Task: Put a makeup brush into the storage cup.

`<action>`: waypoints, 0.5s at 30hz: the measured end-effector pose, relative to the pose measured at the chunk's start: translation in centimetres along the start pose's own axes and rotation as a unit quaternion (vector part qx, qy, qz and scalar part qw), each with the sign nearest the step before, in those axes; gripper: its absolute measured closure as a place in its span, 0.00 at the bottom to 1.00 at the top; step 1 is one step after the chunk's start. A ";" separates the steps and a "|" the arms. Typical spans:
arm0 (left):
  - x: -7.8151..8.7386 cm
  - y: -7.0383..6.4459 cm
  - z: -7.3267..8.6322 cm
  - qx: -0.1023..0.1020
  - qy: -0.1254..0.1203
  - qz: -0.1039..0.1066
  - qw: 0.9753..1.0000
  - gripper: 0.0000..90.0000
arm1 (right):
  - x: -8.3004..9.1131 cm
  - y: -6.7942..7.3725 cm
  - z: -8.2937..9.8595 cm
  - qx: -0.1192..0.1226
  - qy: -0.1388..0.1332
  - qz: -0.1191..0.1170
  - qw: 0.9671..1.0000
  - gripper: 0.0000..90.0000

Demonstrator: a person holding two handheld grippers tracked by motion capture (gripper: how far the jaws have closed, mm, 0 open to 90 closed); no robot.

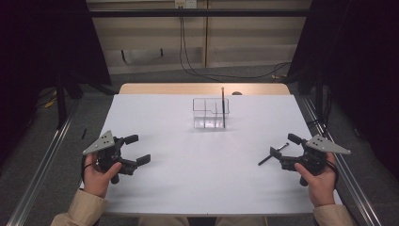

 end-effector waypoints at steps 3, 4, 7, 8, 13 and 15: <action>0.3 0.0 -0.1 0.001 -0.003 -0.003 1.000 0.01 | -0.7 -0.2 -0.3 0.001 -0.001 0.000 1.000 0.07; 0.4 0.0 -0.1 0.001 -0.004 -0.004 1.000 0.01 | -0.9 -0.2 -0.5 0.000 -0.002 0.002 1.000 0.07; 0.6 -0.1 0.0 -0.002 -0.002 -0.005 1.000 0.01 | -1.5 -0.3 -0.8 0.001 -0.003 0.003 1.000 0.07; 0.7 -0.1 0.1 0.000 -0.003 -0.004 1.000 0.01 | -1.7 -0.4 -0.9 0.002 -0.003 0.004 1.000 0.07; 1.1 0.1 0.1 0.003 -0.006 -0.010 1.000 0.01 | -2.5 -0.6 -1.2 -0.001 -0.003 0.007 1.000 0.07; 1.0 0.2 0.1 0.002 -0.004 -0.010 1.000 0.01 | -2.7 -0.7 -1.2 0.000 -0.001 0.010 1.000 0.07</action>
Point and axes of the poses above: each handheld gripper's, and its own axes: x roughly backward along the jaws, z roughly out of its underside, y roughly to its left, the point moved 7 cm from there along -x, roughly forward along the jaws, and after that the axes turned 1 degree about -x, right-handed, at the moved point
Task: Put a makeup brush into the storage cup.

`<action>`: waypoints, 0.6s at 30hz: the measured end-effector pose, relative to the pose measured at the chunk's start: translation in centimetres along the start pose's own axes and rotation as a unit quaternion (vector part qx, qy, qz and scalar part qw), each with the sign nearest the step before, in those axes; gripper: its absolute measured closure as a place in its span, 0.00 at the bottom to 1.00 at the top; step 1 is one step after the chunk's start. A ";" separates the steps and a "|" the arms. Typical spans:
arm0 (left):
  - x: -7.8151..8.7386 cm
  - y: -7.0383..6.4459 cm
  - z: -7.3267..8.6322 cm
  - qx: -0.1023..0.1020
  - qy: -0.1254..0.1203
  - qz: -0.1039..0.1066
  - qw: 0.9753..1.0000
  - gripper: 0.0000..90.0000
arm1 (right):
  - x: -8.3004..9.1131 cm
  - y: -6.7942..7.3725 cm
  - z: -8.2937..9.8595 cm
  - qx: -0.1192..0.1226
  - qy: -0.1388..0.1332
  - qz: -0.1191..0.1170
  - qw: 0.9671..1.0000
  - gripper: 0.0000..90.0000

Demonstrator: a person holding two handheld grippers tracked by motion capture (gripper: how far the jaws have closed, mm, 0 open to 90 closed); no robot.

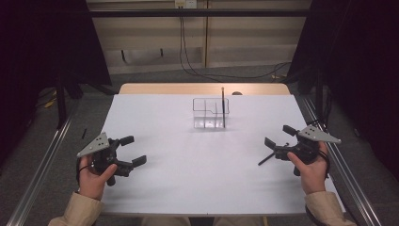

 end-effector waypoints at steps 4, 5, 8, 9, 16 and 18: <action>-0.3 0.0 0.1 -0.002 0.005 0.004 1.000 0.01 | -0.1 -0.2 0.0 -0.001 0.001 0.003 1.000 0.07; -0.4 0.0 0.0 0.000 0.002 0.005 1.000 0.01 | -0.1 -0.3 0.0 0.001 0.000 0.004 1.000 0.07; -0.4 0.0 0.0 -0.003 0.002 0.005 1.000 0.01 | 0.0 -0.5 0.0 0.000 0.003 0.005 1.000 0.07; -0.4 0.0 0.0 -0.002 0.004 0.005 1.000 0.01 | 0.0 -0.6 0.0 0.002 0.004 0.005 1.000 0.07; -0.5 0.1 0.2 -0.001 0.007 0.007 1.000 0.01 | -0.3 -1.4 0.1 -0.003 0.012 0.015 1.000 0.07; -0.6 0.1 0.2 -0.003 0.005 0.008 1.000 0.01 | -0.5 -1.6 0.1 -0.007 0.014 0.018 1.000 0.08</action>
Point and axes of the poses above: each handheld gripper's, and its own axes: x roughly backward along the jaws, z roughly out of its underside, y roughly to its left, the point moved 7 cm from there along -x, roughly forward along the jaws, and after that the axes turned 1 degree about -x, right-handed, at the moved point
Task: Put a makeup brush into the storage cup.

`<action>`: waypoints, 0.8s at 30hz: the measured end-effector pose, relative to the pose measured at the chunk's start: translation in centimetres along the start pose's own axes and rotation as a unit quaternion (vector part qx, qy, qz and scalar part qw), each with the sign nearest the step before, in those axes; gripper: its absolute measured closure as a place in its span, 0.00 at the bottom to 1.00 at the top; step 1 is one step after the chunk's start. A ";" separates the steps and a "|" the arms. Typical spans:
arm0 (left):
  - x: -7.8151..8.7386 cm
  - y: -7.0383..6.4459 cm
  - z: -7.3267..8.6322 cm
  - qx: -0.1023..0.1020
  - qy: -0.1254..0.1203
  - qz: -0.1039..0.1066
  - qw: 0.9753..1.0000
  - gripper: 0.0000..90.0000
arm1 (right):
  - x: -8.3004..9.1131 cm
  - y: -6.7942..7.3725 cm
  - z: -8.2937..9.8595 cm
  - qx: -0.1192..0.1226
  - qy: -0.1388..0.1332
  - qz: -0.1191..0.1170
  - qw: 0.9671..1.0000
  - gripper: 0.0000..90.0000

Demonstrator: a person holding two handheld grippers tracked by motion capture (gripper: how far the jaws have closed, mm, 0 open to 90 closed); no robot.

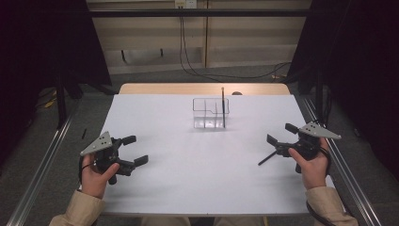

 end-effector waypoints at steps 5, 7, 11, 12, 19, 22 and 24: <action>-0.2 -0.2 0.0 -0.005 0.005 0.003 1.000 0.01 | -0.6 -0.6 0.3 0.000 0.013 0.011 1.000 0.08; -0.2 -0.3 0.0 -0.008 0.008 0.004 1.000 0.01 | -0.7 -0.9 0.4 -0.002 0.019 0.019 1.000 0.08; -0.2 -0.5 -0.1 -0.007 0.008 0.004 1.000 0.01 | -0.9 -1.3 0.9 -0.009 0.046 0.032 0.998 0.08; -0.2 -0.6 -0.1 -0.009 0.009 0.003 1.000 0.01 | -1.0 -1.3 1.0 -0.011 0.052 0.036 0.998 0.08; -0.2 -0.8 -0.1 -0.007 0.009 0.005 1.000 0.01 | -0.8 -1.4 1.2 0.002 0.091 0.060 0.994 0.12; 0.0 -0.7 -0.1 -0.009 0.008 0.004 1.000 0.01 | -0.9 -1.4 1.4 0.005 0.112 0.069 0.991 0.14; 0.1 -0.7 -0.2 -0.007 0.006 0.003 1.000 0.01 | -0.9 -1.5 1.7 0.006 0.126 0.074 0.989 0.15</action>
Point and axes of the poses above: each handheld gripper's, and its own axes: x roughly backward along the jaws, z roughly out of its underside, y roughly to its left, the point moved 7 cm from there along -x, roughly forward along the jaws, and after that the axes turned 1 degree about -x, right-handed, at the moved point
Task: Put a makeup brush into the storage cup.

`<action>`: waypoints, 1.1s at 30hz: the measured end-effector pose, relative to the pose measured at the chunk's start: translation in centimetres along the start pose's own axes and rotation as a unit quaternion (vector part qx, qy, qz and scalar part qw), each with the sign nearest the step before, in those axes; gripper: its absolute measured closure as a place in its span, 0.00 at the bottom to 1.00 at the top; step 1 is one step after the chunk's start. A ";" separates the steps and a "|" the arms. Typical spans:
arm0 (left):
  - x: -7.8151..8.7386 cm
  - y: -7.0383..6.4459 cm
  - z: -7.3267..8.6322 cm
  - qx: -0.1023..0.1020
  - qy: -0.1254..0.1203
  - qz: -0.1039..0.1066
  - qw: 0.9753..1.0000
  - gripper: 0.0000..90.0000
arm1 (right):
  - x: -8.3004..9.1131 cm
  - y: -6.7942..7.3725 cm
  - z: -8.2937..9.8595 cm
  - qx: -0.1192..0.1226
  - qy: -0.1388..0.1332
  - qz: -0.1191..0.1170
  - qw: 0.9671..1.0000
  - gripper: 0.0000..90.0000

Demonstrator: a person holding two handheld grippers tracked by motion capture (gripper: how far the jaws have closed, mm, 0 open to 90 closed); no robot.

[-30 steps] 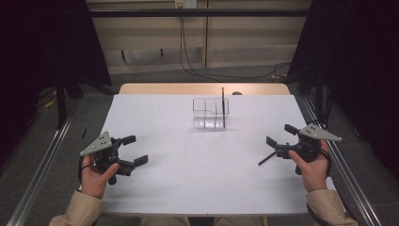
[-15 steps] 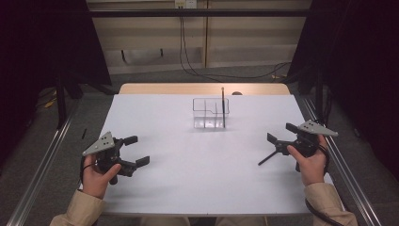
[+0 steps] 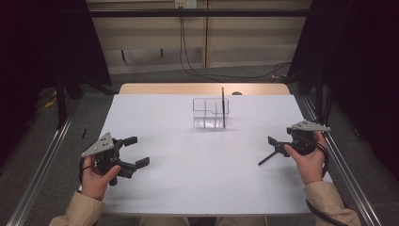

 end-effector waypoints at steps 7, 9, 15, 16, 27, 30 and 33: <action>0.1 0.1 0.1 -0.001 0.001 -0.001 1.000 0.01 | -0.3 0.1 0.4 0.008 0.048 0.009 0.999 0.20; 0.1 0.1 0.1 -0.001 0.000 -0.002 1.000 0.01 | -0.3 0.0 0.4 0.007 0.056 0.017 0.998 0.24; 0.1 0.1 0.1 0.000 0.001 -0.002 1.000 0.01 | -0.3 0.0 0.5 -0.012 0.069 0.017 0.997 0.29; 0.1 0.1 0.1 0.000 0.001 -0.002 1.000 0.01 | -0.4 0.0 0.6 -0.016 0.070 0.018 0.997 0.30; -0.1 0.0 0.1 0.002 0.002 0.001 1.000 0.01 | -0.2 0.2 1.0 -0.079 0.130 0.039 0.988 0.39; -0.1 0.0 0.1 0.002 0.003 0.001 1.000 0.01 | -0.3 0.5 1.3 -0.098 0.144 0.040 0.984 0.42; 0.0 0.1 0.1 0.005 0.004 0.002 1.000 0.01 | -0.5 0.7 1.5 -0.104 0.156 0.045 0.981 0.45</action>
Point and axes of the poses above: each handheld gripper's, and its own axes: x roughly backward along the jaws, z roughly out of its underside, y roughly to its left, the point moved 7 cm from there along -x, roughly forward along the jaws, and after that the axes turned 1 degree about -x, right-handed, at the moved point
